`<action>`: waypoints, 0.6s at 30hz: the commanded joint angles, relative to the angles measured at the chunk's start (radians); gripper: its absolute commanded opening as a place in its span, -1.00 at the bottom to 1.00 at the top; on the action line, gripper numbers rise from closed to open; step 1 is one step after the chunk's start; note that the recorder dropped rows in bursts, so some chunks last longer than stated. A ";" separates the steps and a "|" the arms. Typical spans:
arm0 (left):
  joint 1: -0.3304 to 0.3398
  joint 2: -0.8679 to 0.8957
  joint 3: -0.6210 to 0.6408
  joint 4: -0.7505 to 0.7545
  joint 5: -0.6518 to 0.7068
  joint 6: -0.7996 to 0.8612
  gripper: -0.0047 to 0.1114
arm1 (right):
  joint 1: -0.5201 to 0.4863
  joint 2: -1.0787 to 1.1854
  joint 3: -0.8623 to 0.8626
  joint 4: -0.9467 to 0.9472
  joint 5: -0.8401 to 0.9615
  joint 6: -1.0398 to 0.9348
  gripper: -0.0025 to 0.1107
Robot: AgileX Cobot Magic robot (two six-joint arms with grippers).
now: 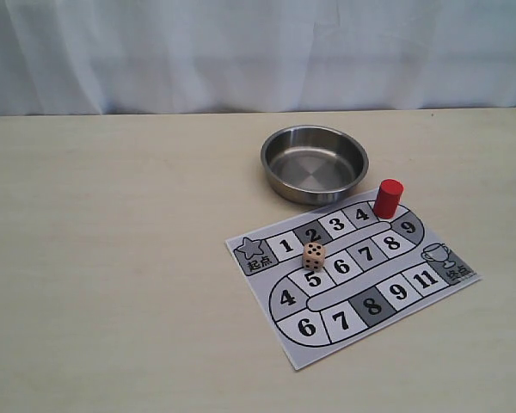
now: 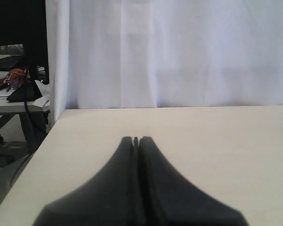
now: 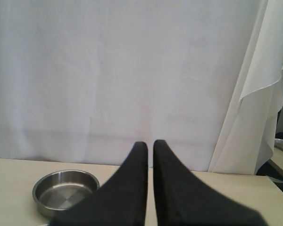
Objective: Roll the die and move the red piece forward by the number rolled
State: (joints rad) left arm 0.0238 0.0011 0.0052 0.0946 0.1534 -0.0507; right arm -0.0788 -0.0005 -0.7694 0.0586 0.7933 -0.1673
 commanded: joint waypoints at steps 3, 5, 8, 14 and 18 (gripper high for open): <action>0.000 -0.001 -0.005 -0.001 -0.010 -0.002 -0.92 | 0.000 0.000 0.237 -0.008 -0.299 0.003 -0.89; 0.000 -0.001 -0.005 -0.001 -0.010 -0.002 -0.92 | 0.000 0.000 0.313 -0.008 -0.398 0.003 -0.89; 0.000 -0.001 -0.005 -0.001 -0.010 -0.002 -0.92 | 0.000 0.000 0.429 -0.008 -0.525 0.003 -0.89; 0.000 -0.001 -0.005 -0.001 -0.010 -0.002 -0.92 | 0.000 0.000 0.586 -0.006 -0.672 0.003 -0.89; 0.000 -0.001 -0.005 -0.001 -0.010 -0.002 -0.92 | 0.000 0.000 0.632 0.028 -0.696 -0.003 -0.88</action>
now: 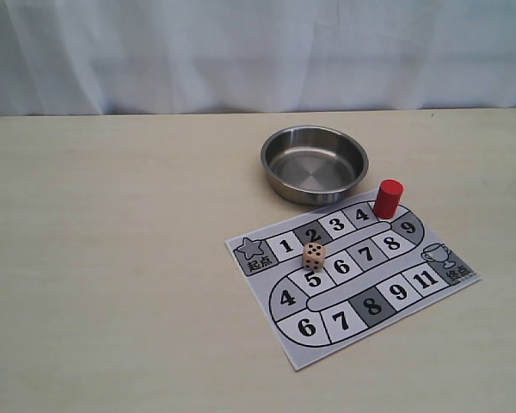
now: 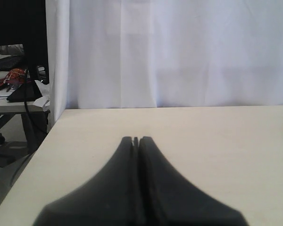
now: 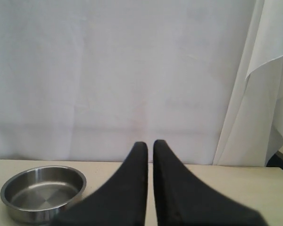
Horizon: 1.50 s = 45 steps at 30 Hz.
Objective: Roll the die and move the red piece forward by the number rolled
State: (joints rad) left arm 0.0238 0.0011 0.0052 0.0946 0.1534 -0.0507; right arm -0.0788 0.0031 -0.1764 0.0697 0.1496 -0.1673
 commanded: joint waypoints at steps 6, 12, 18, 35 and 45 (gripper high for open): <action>0.000 -0.001 -0.005 -0.001 -0.010 -0.002 -0.92 | 0.000 -0.003 0.093 0.017 -0.077 -0.005 -0.88; 0.000 -0.001 -0.005 -0.001 -0.010 -0.002 -0.92 | 0.000 -0.003 0.176 0.020 -0.114 -0.005 -0.88; 0.000 -0.001 -0.005 -0.001 -0.010 -0.002 -0.92 | 0.000 -0.003 0.176 0.026 0.033 0.004 -0.88; 0.000 -0.001 -0.005 -0.001 -0.010 -0.002 -0.92 | 0.000 -0.003 0.176 0.026 0.065 0.004 -0.88; 0.000 -0.001 -0.005 -0.001 -0.010 -0.002 -0.92 | 0.000 -0.003 0.176 0.026 0.065 0.004 -0.88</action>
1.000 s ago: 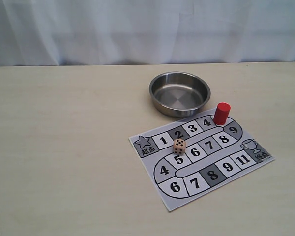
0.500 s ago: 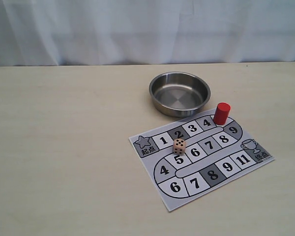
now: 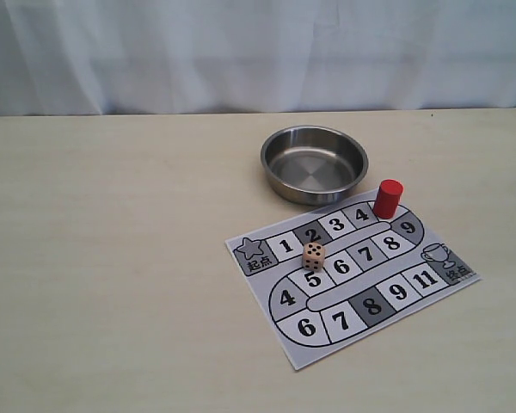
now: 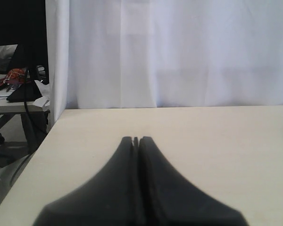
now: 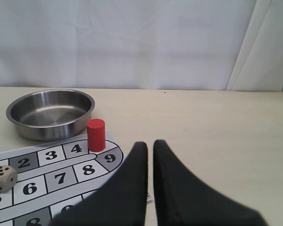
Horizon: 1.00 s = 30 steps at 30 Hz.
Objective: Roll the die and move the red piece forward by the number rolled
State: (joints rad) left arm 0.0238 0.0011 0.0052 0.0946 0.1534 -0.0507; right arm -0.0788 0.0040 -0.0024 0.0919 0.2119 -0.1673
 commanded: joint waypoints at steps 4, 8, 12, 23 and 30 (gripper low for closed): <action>0.000 -0.001 -0.005 -0.001 -0.010 -0.002 -0.92 | 0.000 -0.004 0.002 -0.003 0.002 0.007 -0.88; 0.000 -0.001 -0.005 -0.001 -0.010 -0.002 -0.92 | 0.000 -0.004 0.002 -0.030 0.002 0.037 -0.88; 0.000 -0.001 -0.005 -0.001 -0.010 -0.002 -0.92 | 0.000 -0.004 0.002 -0.092 0.002 0.126 -0.88; 0.000 -0.001 -0.005 -0.001 -0.010 -0.002 -0.92 | 0.000 -0.004 0.002 -0.108 0.002 0.141 -0.88; 0.000 -0.001 -0.005 -0.001 -0.010 -0.002 -0.92 | 0.000 -0.004 0.002 -0.108 0.002 0.141 -0.88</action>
